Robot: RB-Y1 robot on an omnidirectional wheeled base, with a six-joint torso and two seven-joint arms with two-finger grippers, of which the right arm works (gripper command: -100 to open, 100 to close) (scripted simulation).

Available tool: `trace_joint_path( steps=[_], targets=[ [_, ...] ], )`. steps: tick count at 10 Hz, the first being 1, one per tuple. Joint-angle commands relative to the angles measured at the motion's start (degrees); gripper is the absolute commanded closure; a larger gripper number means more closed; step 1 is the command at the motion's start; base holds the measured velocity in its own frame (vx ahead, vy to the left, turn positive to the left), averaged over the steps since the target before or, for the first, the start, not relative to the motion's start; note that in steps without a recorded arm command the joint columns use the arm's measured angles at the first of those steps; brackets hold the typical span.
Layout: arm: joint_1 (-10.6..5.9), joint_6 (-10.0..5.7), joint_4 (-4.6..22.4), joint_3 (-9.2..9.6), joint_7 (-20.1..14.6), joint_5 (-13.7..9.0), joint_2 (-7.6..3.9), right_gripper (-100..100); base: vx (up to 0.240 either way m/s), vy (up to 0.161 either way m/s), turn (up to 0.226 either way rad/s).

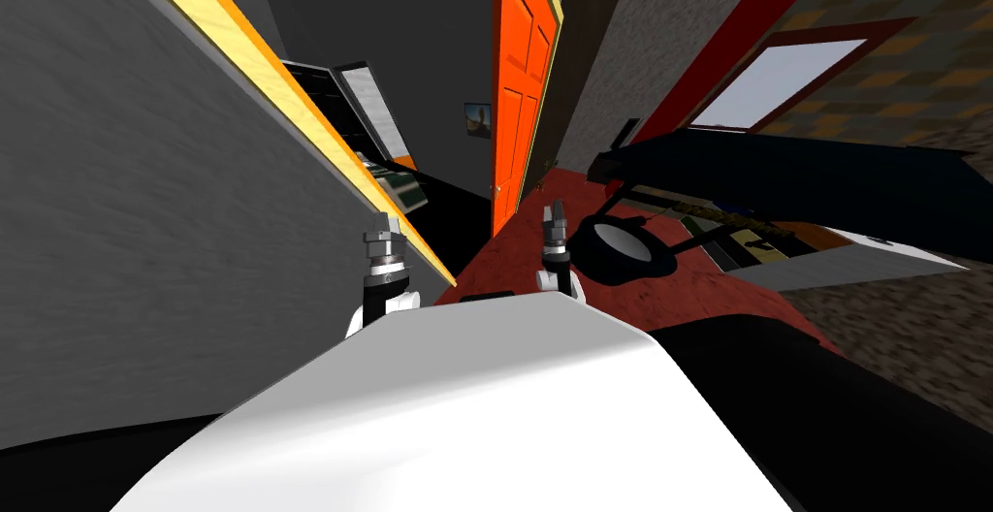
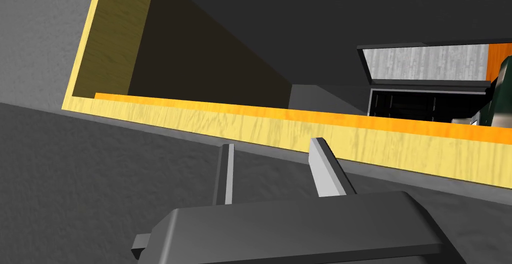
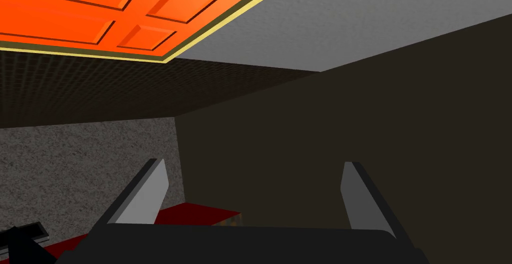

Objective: Push the door open

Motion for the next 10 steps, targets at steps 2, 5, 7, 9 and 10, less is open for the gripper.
trace_joint_path(
  steps=[2,5,7,9,10],
  targets=[
    [-1.39,-0.83,3.66,0.32,-0.97,0.42,-0.73,-100,0.091,-0.05,0.05],
    [-2.59,-1.35,6.61,0.67,-1.76,0.83,-1.26,-100,0.105,-0.057,0.045],
    [-3.5,-1.74,8.83,0.93,-2.35,1.13,-1.57,-100,0.089,-0.048,0.042],
    [-4.4,-2.13,11.05,1.19,-2.94,1.44,-1.88,-100,0.098,-0.063,0.047],
    [-4.85,-2.32,12.16,1.32,-3.24,1.59,-2.04,-100,0.095,-0.07,0.045]
  ],
)
